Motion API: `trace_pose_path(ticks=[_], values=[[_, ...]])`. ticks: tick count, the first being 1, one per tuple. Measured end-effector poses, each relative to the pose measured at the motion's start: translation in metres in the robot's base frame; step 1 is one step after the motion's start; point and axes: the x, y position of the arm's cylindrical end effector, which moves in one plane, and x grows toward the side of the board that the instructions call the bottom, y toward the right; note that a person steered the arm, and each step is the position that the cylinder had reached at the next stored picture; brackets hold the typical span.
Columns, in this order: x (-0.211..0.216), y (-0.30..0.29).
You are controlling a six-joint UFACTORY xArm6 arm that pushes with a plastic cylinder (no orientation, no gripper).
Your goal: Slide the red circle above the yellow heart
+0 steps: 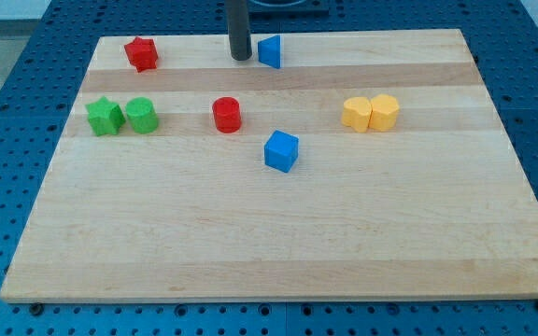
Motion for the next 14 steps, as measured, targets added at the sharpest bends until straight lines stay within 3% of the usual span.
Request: trace_pose_path(ticks=[3,7,9,14], values=[[0.001,0.017],[0.102,-0.051],[0.139,-0.054],[0.143,0.049]])
